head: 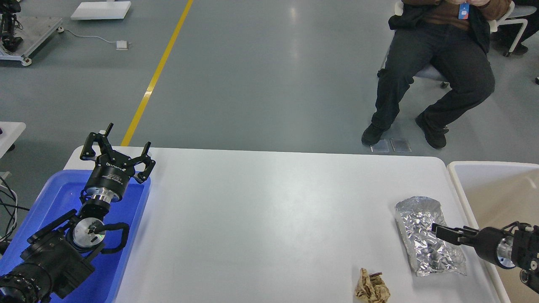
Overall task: Tidy desktop
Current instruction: 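Close the right gripper on the silver foil bag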
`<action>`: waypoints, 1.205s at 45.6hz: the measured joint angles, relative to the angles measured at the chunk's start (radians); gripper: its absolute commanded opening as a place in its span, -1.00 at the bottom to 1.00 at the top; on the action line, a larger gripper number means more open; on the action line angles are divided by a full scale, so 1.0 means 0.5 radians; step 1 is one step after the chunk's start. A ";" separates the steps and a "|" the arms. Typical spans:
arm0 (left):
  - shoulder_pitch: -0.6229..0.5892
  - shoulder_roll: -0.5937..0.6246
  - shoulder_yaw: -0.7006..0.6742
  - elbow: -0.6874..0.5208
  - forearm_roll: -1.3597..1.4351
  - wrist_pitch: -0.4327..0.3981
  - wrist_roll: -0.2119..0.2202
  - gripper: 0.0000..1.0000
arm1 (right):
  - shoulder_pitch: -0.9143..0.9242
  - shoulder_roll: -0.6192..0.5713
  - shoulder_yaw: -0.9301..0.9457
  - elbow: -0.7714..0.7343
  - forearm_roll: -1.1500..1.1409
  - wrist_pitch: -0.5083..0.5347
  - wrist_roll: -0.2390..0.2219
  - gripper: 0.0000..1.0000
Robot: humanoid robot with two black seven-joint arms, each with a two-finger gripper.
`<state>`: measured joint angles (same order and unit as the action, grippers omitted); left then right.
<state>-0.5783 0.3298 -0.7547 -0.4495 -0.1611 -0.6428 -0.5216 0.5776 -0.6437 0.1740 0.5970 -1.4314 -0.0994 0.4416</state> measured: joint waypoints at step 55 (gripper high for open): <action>0.000 0.000 0.000 0.000 0.000 0.003 0.000 1.00 | -0.041 0.228 -0.334 -0.442 0.211 -0.354 0.126 -0.72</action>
<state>-0.5783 0.3298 -0.7547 -0.4495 -0.1611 -0.6414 -0.5216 0.5572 -0.5296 0.0072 0.3761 -1.3260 -0.2766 0.5044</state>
